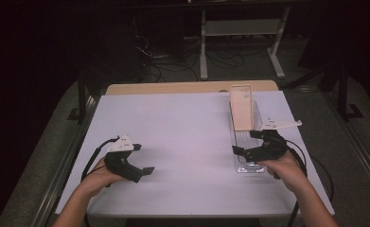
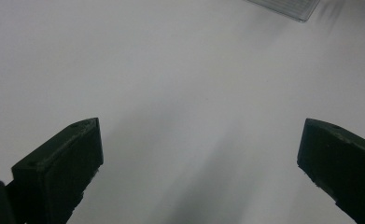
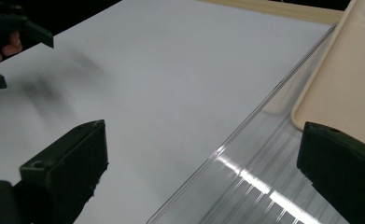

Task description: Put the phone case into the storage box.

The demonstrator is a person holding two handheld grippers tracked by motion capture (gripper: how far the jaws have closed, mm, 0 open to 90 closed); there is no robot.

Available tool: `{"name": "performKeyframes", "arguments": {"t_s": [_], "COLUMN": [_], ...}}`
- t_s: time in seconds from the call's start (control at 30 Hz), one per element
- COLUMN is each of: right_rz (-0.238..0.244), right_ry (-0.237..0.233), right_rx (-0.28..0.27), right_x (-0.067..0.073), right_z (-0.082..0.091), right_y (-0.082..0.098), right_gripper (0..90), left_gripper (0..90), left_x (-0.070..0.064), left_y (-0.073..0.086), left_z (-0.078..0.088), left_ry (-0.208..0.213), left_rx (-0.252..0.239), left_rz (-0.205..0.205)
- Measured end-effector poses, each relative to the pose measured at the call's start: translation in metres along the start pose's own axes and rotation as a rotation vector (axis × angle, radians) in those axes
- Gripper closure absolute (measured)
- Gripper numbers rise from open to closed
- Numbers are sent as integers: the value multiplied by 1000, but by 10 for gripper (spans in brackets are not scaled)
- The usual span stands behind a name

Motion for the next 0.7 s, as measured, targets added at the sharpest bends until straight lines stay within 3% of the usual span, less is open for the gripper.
{"name": "performKeyframes", "arguments": {"t_s": [0.4,0.7], "right_rz": [29,30], "right_ry": [-37,-43], "right_rx": [2,14], "right_x": [15,16], "right_z": [9,7], "right_y": [18,29], "right_gripper": [15,15], "left_gripper": [0,0], "left_x": [-1,-1], "left_y": [-1,-2], "left_z": [4,6], "left_ry": [6,11], "left_rx": [-9,-8], "left_rz": [4,0]}}
Point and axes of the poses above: each handheld gripper's, and its own axes: z roughly backward along the jaws, y roughly out of its underside, x roughly to its left, the point moved 7 cm from there along -z, roughly forward along the jaws, and after that the axes turned 1 degree about -y, right-handed, at the moved point
